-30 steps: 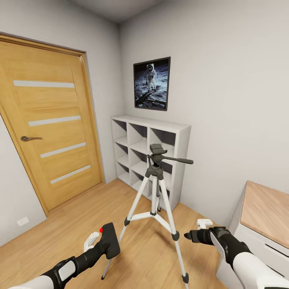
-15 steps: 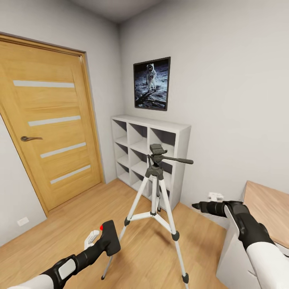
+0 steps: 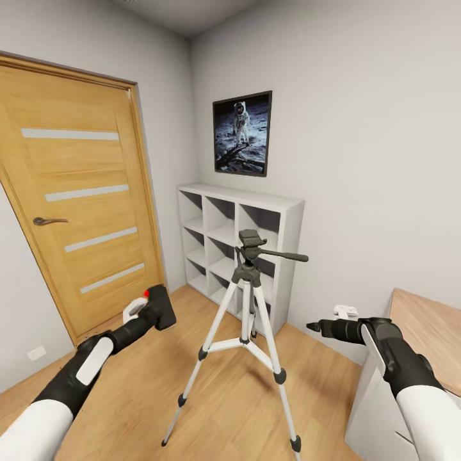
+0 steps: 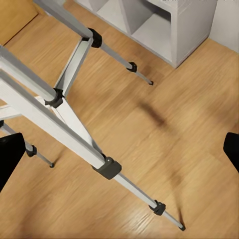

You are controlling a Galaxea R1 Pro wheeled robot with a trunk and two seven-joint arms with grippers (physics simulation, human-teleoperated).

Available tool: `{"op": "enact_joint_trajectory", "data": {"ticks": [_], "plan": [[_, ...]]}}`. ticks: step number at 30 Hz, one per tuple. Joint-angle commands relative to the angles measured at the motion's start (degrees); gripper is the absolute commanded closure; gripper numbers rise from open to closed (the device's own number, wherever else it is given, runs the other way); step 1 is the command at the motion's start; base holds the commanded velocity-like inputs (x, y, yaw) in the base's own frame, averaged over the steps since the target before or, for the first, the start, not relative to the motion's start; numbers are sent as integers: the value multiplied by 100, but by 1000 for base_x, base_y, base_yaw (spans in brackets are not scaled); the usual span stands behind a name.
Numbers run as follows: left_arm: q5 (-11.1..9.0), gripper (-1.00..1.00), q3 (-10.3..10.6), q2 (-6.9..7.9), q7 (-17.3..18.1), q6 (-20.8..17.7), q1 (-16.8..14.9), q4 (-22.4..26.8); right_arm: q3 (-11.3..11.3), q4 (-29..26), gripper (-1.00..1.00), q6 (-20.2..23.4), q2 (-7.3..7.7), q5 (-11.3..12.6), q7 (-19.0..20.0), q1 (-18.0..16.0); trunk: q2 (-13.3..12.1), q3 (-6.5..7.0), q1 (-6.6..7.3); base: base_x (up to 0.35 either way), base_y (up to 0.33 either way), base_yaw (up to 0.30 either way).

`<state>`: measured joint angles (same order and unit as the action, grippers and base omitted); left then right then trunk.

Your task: Attach the digital camera to the camera tripod in the bedroom.

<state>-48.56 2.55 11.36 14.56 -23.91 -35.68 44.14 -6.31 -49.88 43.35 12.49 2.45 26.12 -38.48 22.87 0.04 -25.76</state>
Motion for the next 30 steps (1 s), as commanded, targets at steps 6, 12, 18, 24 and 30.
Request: {"op": "enact_joint_trajectory", "data": {"ticks": [6,12,18,24,30], "plan": [[-45,100,-235,-56,-1510,-235,0,969,-11,-1,-100,5,-1,27,5,-2,4,-4,-2,0,0,0],[-55,100,-263,-235,-1908,-295,1,1570,-8,-8,-100,-7,-1,5,-28,-2,4,-4,-2,56,-21,0],[-50,100,-264,-283,-1956,-291,0,1596,-8,-9,-100,13,-2,19,-49,-2,4,-4,-2,215,-123,0],[-49,100,-267,-291,-1958,-290,0,1590,-12,10,-100,37,-2,44,-69,-2,4,-4,-2,210,-126,0],[-48,100,-264,-299,-1957,-290,0,1589,-17,41,-100,9,-1,43,-157,-2,4,3,-2,47,-28,116]]}}
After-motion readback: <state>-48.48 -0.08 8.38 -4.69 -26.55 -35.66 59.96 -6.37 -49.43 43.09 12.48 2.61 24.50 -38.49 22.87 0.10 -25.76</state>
